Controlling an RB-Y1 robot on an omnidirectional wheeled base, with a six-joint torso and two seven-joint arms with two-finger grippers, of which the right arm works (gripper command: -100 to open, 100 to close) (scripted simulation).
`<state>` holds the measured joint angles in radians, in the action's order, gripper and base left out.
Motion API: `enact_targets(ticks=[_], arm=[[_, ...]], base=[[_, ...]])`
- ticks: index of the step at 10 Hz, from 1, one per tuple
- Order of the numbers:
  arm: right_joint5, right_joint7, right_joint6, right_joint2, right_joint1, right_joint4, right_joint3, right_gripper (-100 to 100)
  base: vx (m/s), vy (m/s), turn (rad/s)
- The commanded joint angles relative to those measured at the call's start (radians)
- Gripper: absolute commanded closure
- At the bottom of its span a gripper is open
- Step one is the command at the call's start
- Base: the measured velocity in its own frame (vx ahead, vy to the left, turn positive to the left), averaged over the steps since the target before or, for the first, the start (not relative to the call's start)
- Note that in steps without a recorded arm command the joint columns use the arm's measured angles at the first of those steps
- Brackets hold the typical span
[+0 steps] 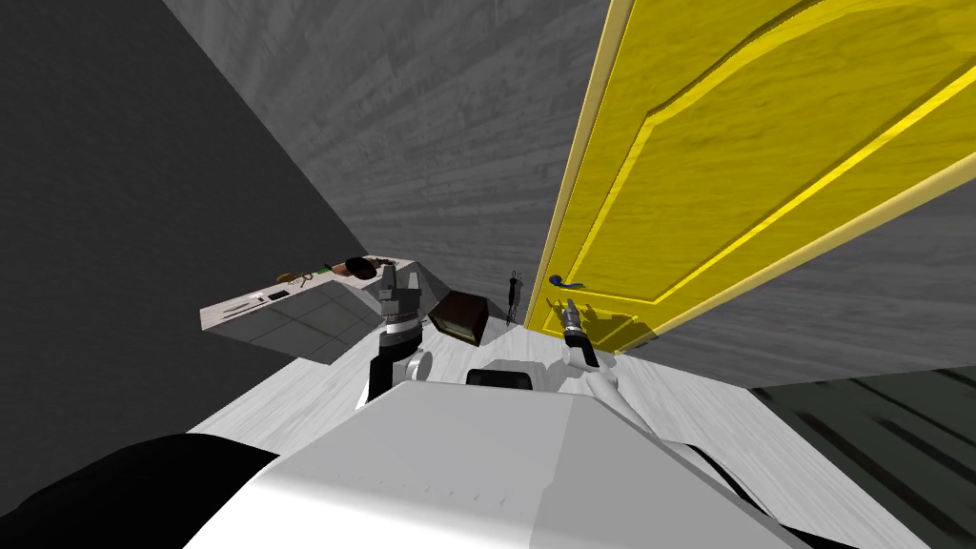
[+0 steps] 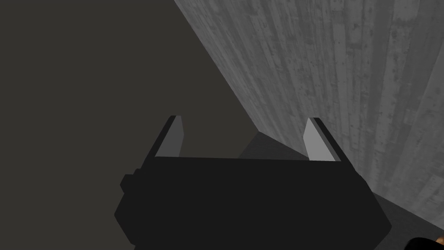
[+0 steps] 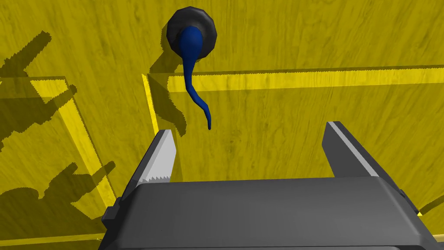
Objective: Pull the door open
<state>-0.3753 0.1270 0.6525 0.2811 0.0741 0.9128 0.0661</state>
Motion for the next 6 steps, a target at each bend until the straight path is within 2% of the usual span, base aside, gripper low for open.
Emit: enact_targets(ticks=[1, 6], arm=[[-0.007, -0.001, 0.007, 0.006, 0.019, -0.046, 0.001, -100], [-0.030, -0.003, 0.018, 0.025, 0.060, -0.152, 0.004, -100]], base=[[0.044, -0.051, 0.081], [0.057, -0.063, 0.066]])
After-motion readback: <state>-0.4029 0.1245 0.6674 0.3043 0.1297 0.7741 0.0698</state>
